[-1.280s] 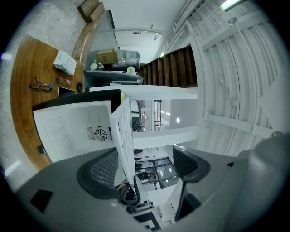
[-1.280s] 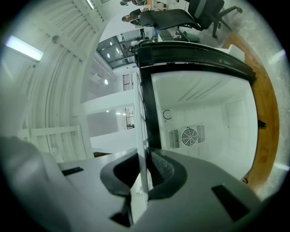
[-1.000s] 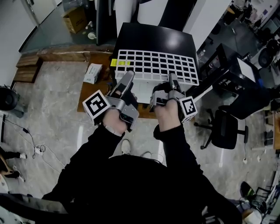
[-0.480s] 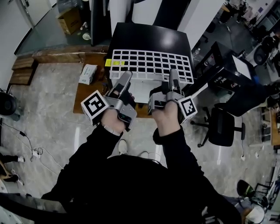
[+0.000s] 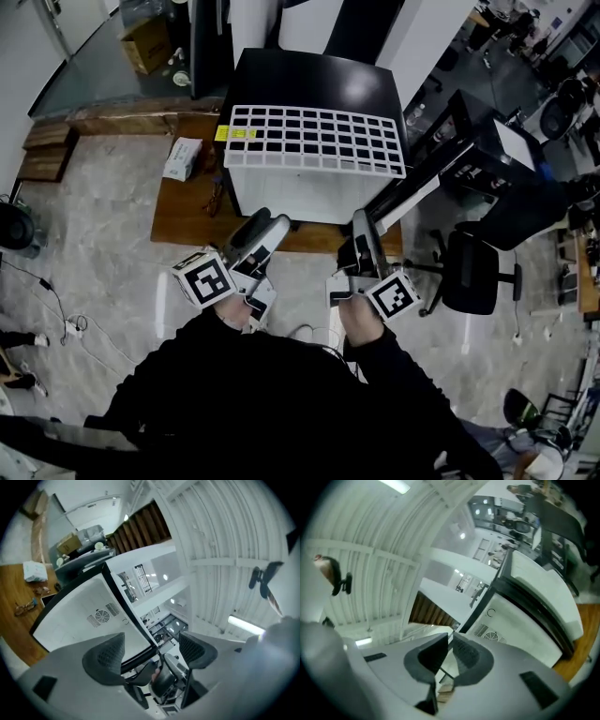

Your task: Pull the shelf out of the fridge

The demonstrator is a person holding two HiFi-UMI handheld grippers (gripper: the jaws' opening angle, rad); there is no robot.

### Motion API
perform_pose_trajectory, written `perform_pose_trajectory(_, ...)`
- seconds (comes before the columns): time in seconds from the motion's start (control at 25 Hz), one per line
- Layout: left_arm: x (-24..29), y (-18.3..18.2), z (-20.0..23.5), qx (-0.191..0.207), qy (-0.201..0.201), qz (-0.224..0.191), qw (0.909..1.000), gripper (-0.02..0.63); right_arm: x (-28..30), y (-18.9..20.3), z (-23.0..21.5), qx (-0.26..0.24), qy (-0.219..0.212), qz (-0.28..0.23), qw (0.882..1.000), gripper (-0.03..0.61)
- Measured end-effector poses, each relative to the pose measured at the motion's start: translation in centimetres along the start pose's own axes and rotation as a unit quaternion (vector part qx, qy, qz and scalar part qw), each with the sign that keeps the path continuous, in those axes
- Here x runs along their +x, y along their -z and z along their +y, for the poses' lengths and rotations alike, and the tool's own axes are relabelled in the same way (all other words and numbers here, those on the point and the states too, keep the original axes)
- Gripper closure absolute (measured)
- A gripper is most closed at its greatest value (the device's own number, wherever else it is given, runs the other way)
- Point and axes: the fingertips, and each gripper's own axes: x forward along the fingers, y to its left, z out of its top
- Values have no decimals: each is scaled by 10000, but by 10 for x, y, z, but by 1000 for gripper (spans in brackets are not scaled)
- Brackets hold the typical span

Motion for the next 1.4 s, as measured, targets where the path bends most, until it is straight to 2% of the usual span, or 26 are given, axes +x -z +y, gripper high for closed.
perform_pose_trajectory(0.08,-7,17,-4,451,154,211,9986,247,-20,9,4,-688,-207,246,9971,566)
perform_pose_trajectory(0.16,-13,35,-14,936,320,442,9941,247,-38,15,12,-1478,-380,387,9875,568)
perform_pose_trajectory(0.28,-23,65,-28,1940,502,883,9757,259,-59,23,35,-2707,-785,556,9579,571)
perform_pose_trajectory(0.4,-32,90,-34,2683,566,1195,9542,354,-72,34,47,-3260,-1134,827,9349,571)
perform_pose_trajectory(0.48,-38,100,-35,2980,544,1234,9450,451,-77,42,49,-3356,-1321,1071,9265,572)
perform_pose_trajectory(0.56,-41,107,-36,3283,485,1215,9355,586,-82,46,48,-3337,-1436,1249,9233,572)
perform_pose_trajectory(0.6,-42,110,-35,3414,454,1216,9309,607,-85,47,48,-3313,-1464,1291,9231,572)
perform_pose_trajectory(0.68,-43,114,-34,3581,388,1230,9247,607,-88,48,47,-3278,-1491,1324,9235,572)
perform_pose_trajectory(1.0,-41,117,-39,3897,285,1183,9129,607,-97,50,48,-3215,-1577,1459,9222,572)
perform_pose_trajectory(1.2,-41,118,-44,3951,301,1125,9112,607,-100,50,45,-3082,-1592,1461,9264,572)
perform_pose_trajectory(1.4,-40,121,-46,3984,321,1122,9098,607,-104,50,46,-3190,-1629,1491,9217,572)
